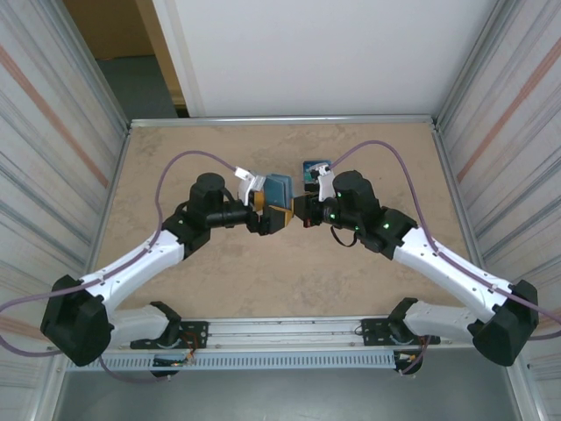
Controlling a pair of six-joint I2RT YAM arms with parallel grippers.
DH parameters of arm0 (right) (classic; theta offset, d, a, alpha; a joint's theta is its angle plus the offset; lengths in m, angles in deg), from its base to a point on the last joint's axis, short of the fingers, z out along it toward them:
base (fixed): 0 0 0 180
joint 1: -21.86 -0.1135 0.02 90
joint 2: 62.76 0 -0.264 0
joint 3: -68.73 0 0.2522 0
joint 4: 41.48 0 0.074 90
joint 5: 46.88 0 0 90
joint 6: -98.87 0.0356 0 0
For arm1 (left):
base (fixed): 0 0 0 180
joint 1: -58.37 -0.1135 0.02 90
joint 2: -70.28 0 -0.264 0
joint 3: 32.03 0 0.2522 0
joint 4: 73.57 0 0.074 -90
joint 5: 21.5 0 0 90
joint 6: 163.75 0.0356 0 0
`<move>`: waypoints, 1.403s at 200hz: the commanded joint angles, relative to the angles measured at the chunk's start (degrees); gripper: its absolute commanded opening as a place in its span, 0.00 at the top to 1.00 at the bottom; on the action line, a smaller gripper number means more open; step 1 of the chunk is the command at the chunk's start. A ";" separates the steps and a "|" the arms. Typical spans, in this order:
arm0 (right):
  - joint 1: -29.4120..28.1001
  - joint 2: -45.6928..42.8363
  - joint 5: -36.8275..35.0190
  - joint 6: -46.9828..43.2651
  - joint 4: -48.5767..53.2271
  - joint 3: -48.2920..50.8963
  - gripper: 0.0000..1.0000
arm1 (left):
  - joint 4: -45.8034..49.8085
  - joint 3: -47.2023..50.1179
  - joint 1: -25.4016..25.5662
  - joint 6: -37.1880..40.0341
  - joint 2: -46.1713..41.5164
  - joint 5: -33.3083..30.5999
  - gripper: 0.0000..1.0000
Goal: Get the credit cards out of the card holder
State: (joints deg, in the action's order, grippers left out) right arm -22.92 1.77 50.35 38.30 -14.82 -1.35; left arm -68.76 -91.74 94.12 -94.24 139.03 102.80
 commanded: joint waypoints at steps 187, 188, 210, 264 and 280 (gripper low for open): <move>0.02 -0.03 -4.96 -0.25 1.59 -2.31 0.96 | 1.81 -0.83 0.39 0.94 -0.12 -5.47 0.85; 0.08 -0.02 -4.95 -0.34 1.59 -2.27 0.95 | 1.82 -0.77 0.38 0.91 -0.16 -5.43 0.85; 0.00 0.72 -4.40 -2.03 2.08 -2.22 0.63 | 2.84 -1.02 0.36 0.68 -0.98 -5.70 0.92; 0.15 3.33 -5.48 -3.58 3.44 -2.98 0.38 | 7.28 -3.33 0.33 1.59 -0.65 -3.43 0.94; 1.09 3.88 -5.59 -2.54 3.01 -2.59 0.45 | 7.15 -3.57 -0.12 1.03 -0.24 -0.57 0.92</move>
State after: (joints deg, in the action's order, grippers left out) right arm -22.98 4.78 45.89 36.05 -11.73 -3.75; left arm -61.81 -92.68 94.12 -93.68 139.34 97.38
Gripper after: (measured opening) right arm 0.596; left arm 0.180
